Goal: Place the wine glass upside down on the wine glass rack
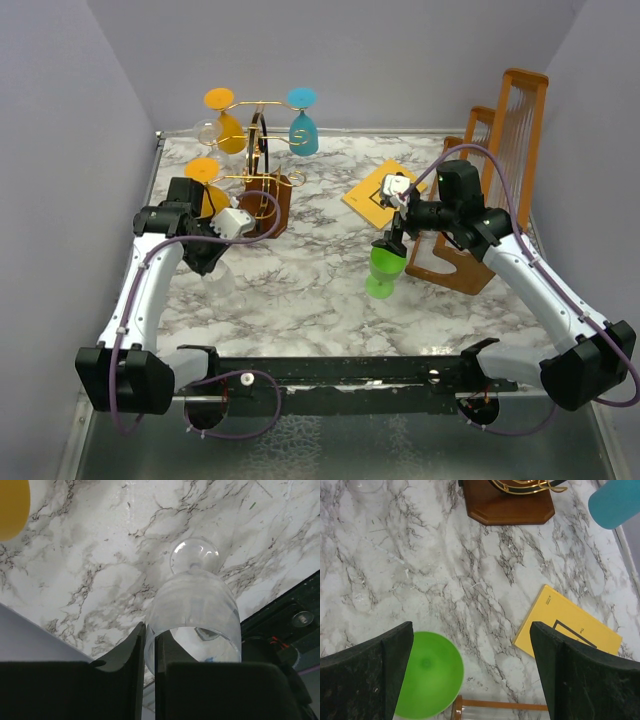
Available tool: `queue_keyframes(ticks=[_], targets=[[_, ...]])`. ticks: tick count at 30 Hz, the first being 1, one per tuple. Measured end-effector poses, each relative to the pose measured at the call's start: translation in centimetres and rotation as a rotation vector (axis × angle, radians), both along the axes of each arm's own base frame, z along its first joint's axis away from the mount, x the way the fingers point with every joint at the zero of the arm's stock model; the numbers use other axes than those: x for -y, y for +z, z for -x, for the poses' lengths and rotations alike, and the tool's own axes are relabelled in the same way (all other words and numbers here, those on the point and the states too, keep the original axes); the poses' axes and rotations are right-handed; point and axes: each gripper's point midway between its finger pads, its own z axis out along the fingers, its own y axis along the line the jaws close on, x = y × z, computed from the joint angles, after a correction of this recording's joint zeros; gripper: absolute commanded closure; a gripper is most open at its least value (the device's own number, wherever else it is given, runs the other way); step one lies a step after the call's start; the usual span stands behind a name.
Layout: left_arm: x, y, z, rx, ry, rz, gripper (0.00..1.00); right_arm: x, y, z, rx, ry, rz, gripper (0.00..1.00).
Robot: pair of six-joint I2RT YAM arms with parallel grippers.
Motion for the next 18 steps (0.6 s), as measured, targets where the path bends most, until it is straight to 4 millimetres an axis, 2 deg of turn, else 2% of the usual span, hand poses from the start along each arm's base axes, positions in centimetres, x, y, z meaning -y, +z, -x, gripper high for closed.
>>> queue_keyframes(ticks=[3,8,12,18], targets=[[0.4,0.2,-0.3,-0.008,-0.021,0.017,1.0,0.0,-0.1,0.0,-0.002,0.0,0.001,0.0],[2.5,1.7,-1.1,-0.008,-0.093,0.072,1.0,0.0,-0.1,0.0,-0.005,0.001,0.0,0.0],[5.7,4.2,-1.4,0.038,-0.202,0.134,1.0,-0.4,1.0,-0.3,-0.004,0.002,-0.017,0.0],[11.3,8.7,-1.3,0.104,-0.356,0.29,1.0,-1.0,4.5,-1.0,0.006,-0.036,-0.094,0.0]])
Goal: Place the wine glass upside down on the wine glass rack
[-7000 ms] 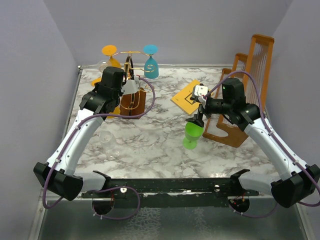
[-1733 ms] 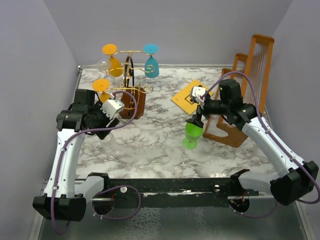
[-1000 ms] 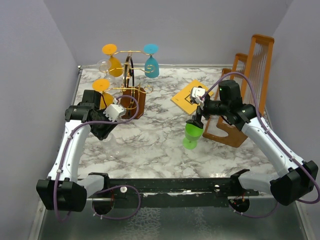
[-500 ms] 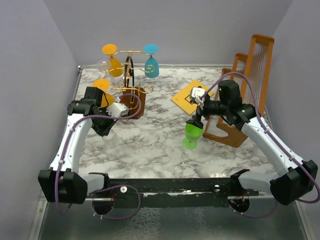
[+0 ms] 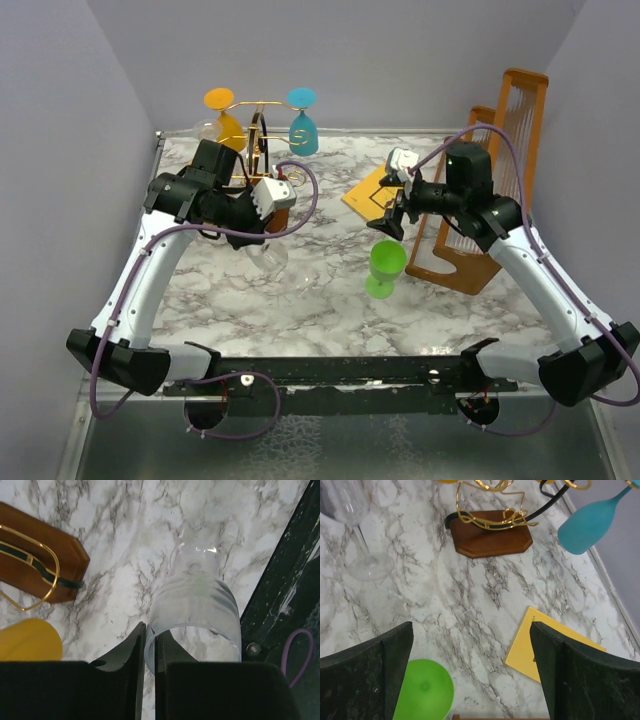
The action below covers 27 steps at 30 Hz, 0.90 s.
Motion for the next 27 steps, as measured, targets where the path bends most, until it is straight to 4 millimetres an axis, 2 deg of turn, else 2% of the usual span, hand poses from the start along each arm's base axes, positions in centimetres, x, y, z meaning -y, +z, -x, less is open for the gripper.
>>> queue_keyframes(ticks=[4,11,17,22,27], targets=[[2.3,3.4,-1.3,0.054,-0.013,0.108,1.0,-0.4,3.2,-1.1,-0.022,-0.062,-0.063,0.0],[6.5,11.3,-6.1,0.206,0.065,0.363,1.0,-0.4,8.9,-4.4,-0.063,-0.242,-0.177,0.01],[8.9,17.4,-9.1,0.291,0.16,0.598,1.0,0.0,12.8,-4.6,-0.087,-0.325,-0.288,0.12],[9.8,21.3,-10.3,0.329,0.217,0.75,1.0,0.4,14.3,-4.9,-0.107,-0.381,-0.342,0.21],[10.0,23.0,-10.8,0.336,0.255,0.82,1.0,0.8,14.1,-6.1,-0.133,-0.456,-0.364,0.28]])
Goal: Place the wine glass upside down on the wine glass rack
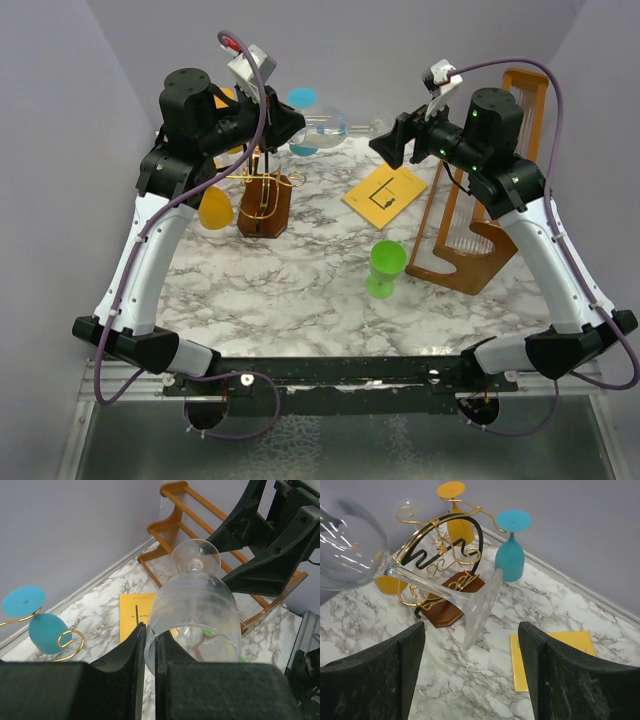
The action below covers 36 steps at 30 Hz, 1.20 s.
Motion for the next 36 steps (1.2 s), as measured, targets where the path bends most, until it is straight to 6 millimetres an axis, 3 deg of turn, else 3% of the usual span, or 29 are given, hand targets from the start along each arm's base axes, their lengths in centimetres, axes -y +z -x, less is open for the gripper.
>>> queue_keyframes(ticks=[19,24,30,36], targets=[[0.0,0.7,-0.4,-0.009,0.025,0.04,1.0,-0.5,-0.5,-1.5,-0.058,-0.049,-0.07,0.72],[0.0,0.7,-0.4,-0.009,0.025,0.04,1.0,-0.7,-0.9,-2.0,-0.068,-0.05,-0.076,0.77],[0.0,0.8,-0.5,-0.005,0.028,0.042,1.0,-0.8,-0.8,-2.1,-0.07,-0.052,-0.084,0.97],[0.0,0.7,-0.8,0.005,0.03,0.04,0.87,-0.8,-0.5,-2.3,-0.069,-0.064,-0.102,0.99]])
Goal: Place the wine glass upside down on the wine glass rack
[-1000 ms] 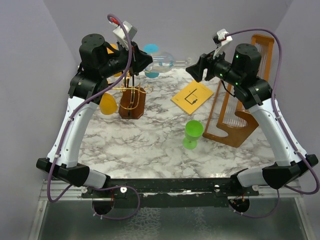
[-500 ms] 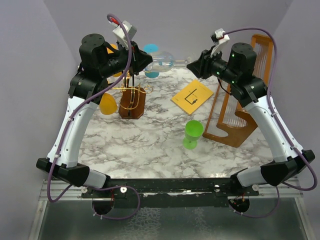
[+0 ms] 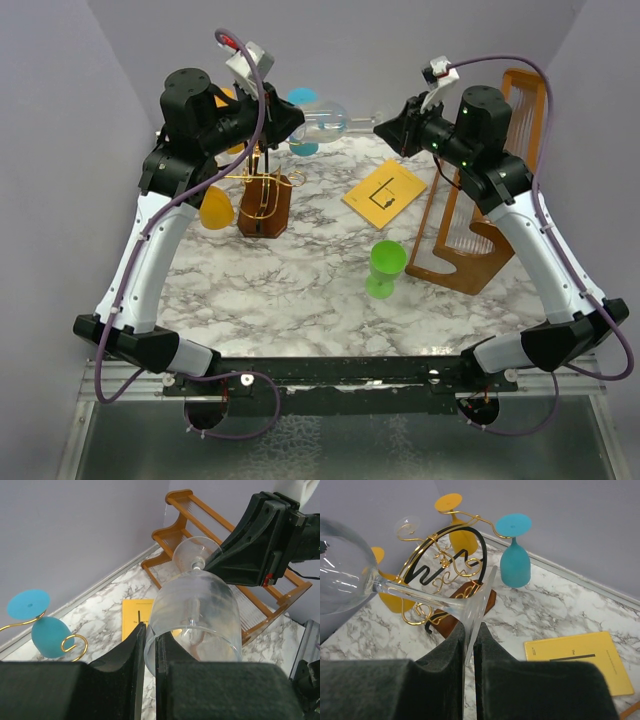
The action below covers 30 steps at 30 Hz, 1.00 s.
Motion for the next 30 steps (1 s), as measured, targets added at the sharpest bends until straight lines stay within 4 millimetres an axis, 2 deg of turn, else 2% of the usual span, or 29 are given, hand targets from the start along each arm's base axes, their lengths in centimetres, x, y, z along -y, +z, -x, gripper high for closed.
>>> queue_keyframes(ticks=[3,7,12,15,20,28,30], targets=[[0.0,-0.3,-0.2,-0.003,0.001,-0.003,0.79,0.2,-0.4,-0.3,-0.001,-0.019,0.009,0.99],[0.1,-1.7,-0.5,-0.026,0.001,-0.022,0.55,0.9,-0.9,-0.9,0.017,-0.058,0.039,0.99],[-0.5,-3.2,-0.6,-0.021,0.019,-0.082,0.38,3.4,-2.6,-2.5,0.024,-0.154,0.109,0.98],[-1.4,-3.2,-0.1,0.015,0.049,-0.123,0.31,4.8,-3.1,-3.5,0.047,-0.212,0.158,0.99],[-3.4,-2.4,0.7,0.095,0.119,-0.193,0.26,6.2,-3.3,-4.5,0.11,-0.259,0.263,0.99],[-5.9,-2.4,0.8,0.155,0.222,-0.297,0.03,6.9,-3.3,-6.4,0.214,-0.255,0.438,0.99],[-6.4,-2.7,0.6,0.154,0.248,-0.321,0.01,6.9,-3.1,-6.9,0.242,-0.251,0.482,0.99]])
